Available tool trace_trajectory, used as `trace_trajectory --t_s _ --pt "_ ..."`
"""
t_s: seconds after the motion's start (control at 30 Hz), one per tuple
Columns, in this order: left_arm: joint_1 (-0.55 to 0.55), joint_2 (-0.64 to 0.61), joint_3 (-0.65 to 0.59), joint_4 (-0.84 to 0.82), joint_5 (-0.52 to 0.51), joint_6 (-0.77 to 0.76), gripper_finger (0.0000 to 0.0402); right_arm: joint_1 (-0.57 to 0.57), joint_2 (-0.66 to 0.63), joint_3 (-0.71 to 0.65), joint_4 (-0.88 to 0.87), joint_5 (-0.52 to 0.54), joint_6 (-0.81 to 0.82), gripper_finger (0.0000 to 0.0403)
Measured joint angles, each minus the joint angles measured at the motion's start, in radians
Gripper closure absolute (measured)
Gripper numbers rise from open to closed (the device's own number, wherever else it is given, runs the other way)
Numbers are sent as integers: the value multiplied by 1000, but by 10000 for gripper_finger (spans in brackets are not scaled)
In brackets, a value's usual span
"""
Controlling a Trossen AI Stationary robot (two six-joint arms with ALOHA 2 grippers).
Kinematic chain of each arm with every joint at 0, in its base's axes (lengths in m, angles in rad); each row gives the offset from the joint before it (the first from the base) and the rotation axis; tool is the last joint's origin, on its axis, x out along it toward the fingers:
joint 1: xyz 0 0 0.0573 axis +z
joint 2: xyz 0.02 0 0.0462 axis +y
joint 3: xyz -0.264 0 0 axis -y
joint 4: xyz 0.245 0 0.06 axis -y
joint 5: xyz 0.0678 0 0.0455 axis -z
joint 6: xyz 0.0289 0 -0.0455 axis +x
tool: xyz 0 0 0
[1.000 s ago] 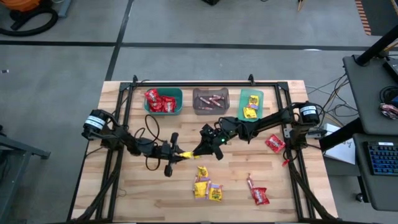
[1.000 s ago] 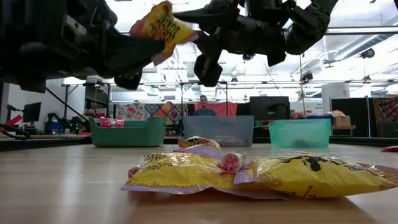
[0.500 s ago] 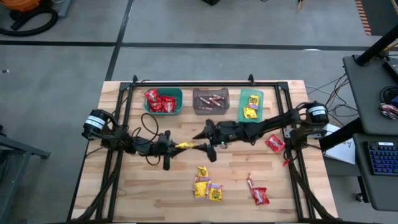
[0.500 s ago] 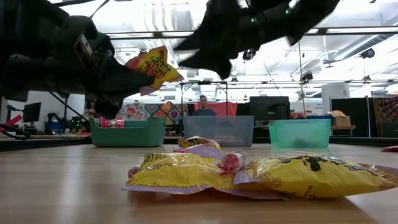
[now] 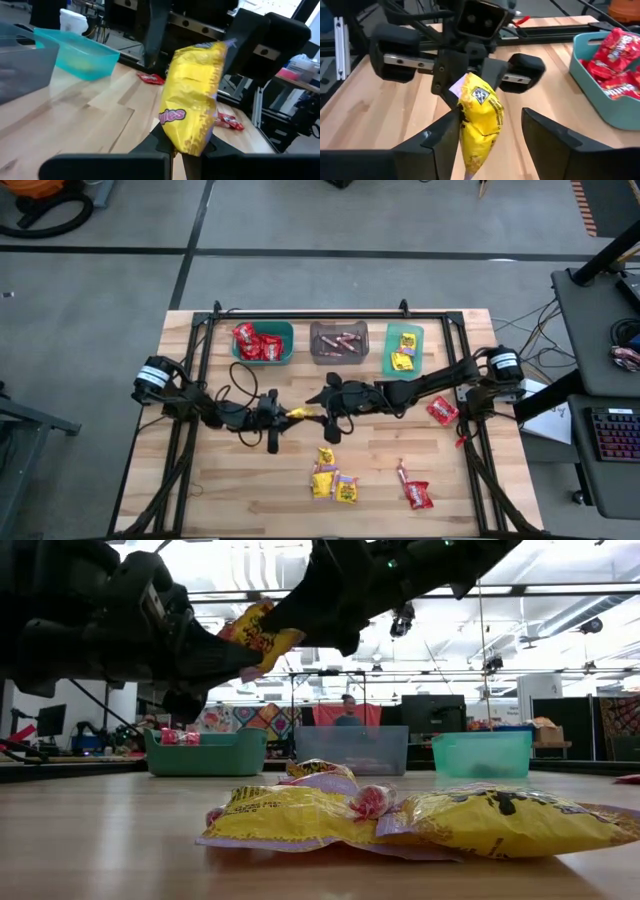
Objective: Sort candy
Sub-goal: Put the yellow candy into the light green bin
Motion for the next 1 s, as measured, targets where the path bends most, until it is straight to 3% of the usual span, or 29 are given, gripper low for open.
trace_trajectory --t_s 0.17,0.37,0.57,0.77,0.87,1.0 --pt "0 0 -4 -17 0 0 402 -1 8 12 -8 -12 -15 260" --pt "0 0 -5 -23 0 0 401 -2 6 25 -51 -22 -26 380" --pt "0 0 -5 -17 0 0 396 -3 -1 32 -63 -22 -20 393" --pt "1 0 -6 -25 0 8 361 -12 -25 81 -184 -25 25 394" --pt "1 0 -11 -26 0 13 336 -25 -37 129 -317 -25 40 394" --pt "1 0 -34 -28 0 6 303 -77 -60 221 -628 17 62 394"
